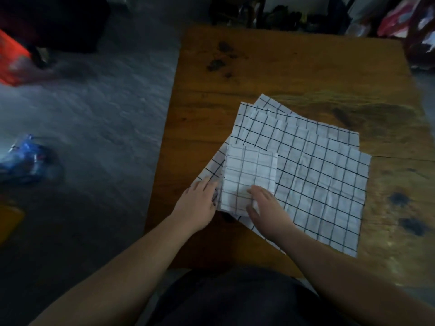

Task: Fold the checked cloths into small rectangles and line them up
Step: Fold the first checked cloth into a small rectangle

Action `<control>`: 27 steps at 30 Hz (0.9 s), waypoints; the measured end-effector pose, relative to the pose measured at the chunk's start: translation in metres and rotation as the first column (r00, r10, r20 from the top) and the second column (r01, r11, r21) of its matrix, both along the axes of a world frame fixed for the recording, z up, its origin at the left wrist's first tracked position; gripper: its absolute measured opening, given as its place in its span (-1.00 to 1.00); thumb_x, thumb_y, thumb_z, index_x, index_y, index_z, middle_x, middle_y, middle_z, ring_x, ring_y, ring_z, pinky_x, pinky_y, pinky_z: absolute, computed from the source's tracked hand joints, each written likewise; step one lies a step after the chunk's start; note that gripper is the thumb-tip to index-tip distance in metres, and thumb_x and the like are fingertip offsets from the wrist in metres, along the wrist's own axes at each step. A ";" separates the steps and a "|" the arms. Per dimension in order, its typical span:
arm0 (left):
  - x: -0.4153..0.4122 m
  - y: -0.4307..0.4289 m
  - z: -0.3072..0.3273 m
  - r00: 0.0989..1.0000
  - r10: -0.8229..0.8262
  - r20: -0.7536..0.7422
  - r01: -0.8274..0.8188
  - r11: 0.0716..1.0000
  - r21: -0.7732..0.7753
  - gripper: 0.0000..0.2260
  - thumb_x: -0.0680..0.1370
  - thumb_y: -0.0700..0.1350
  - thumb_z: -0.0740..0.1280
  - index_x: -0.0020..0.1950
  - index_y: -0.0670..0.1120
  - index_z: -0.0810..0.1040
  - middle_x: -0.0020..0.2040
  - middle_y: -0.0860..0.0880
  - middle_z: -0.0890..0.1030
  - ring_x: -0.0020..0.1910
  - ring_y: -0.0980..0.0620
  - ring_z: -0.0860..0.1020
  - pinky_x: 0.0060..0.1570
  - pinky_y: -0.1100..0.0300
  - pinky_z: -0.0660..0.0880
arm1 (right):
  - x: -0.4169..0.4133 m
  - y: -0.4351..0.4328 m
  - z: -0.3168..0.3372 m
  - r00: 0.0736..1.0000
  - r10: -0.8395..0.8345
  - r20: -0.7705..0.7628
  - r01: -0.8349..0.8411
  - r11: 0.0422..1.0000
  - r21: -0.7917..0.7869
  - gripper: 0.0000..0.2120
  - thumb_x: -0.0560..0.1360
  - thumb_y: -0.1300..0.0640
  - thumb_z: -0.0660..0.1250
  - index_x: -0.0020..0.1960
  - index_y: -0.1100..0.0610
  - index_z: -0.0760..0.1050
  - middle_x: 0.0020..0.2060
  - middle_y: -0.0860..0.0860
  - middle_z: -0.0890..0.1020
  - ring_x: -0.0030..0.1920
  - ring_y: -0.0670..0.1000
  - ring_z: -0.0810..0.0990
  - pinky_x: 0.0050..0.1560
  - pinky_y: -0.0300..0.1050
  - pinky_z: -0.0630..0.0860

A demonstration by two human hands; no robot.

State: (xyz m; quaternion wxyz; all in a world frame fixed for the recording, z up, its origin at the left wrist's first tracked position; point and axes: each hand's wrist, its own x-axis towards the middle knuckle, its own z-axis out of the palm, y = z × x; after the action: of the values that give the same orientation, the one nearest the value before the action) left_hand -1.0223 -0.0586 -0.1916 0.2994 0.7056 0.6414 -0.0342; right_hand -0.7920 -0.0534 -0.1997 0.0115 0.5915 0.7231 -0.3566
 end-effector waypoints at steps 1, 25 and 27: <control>-0.001 -0.002 0.000 1.000 0.008 0.002 -0.008 1.000 -0.001 -0.46 0.67 -0.10 0.18 0.63 0.01 0.09 0.64 -0.04 0.09 0.60 -0.07 0.09 0.52 -0.06 0.16 | 0.005 0.001 -0.008 0.998 0.023 0.062 -0.023 1.000 0.000 -0.45 0.68 -0.04 0.19 0.61 0.03 0.15 0.62 -0.02 0.18 0.62 0.00 0.07 0.60 0.01 0.10; 0.057 -0.002 -0.033 0.970 -0.243 -0.005 0.242 0.966 -0.095 -0.55 0.65 -0.12 0.19 0.56 -0.04 0.28 0.66 -0.09 0.06 0.63 -0.10 -0.03 0.57 -0.13 0.06 | 0.025 0.020 -0.026 0.533 -0.842 -0.081 0.701 0.493 -0.515 -0.95 0.60 0.11 0.34 -0.01 0.09 0.50 -0.27 0.08 0.55 -0.37 0.04 0.47 -0.34 -0.10 0.41; 0.052 -0.002 -0.034 0.975 -0.221 -0.012 0.219 0.972 -0.080 -0.53 0.66 -0.12 0.19 0.58 -0.05 0.25 0.66 -0.09 0.05 0.63 -0.09 -0.05 0.56 -0.10 0.05 | 0.018 0.017 -0.028 0.552 -0.833 -0.033 0.670 0.466 -0.578 -0.94 0.58 0.13 0.35 -0.06 0.10 0.53 -0.30 0.09 0.48 -0.41 0.04 0.39 -0.39 -0.13 0.35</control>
State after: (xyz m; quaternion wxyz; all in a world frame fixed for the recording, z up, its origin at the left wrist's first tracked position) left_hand -0.9701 -0.0606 -0.2251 0.3141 0.7597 0.5606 -0.0996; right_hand -0.7740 -0.0365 -0.2279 -0.1097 0.7615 0.2537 -0.5863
